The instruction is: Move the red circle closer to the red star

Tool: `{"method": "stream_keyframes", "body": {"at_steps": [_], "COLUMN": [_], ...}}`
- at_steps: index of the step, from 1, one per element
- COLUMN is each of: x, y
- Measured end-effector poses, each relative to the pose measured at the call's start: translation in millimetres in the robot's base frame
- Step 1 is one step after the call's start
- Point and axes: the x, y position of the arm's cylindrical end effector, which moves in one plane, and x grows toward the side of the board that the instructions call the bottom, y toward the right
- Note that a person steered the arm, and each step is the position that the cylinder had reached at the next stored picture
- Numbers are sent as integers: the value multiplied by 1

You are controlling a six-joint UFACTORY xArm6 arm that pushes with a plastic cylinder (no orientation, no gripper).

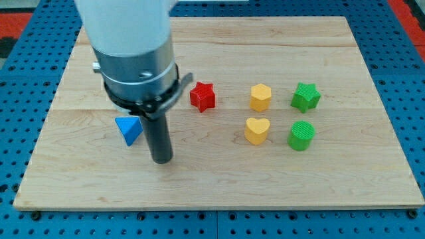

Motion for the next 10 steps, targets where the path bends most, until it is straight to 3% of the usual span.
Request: {"method": "stream_keyframes", "body": {"at_steps": [1,2,4,5,6,8,9,10], "x": [24,-15,-217,-275,-306,-238,-266,-272], "y": [-67,-165,-174,-141,-106,3,-36,12]}}
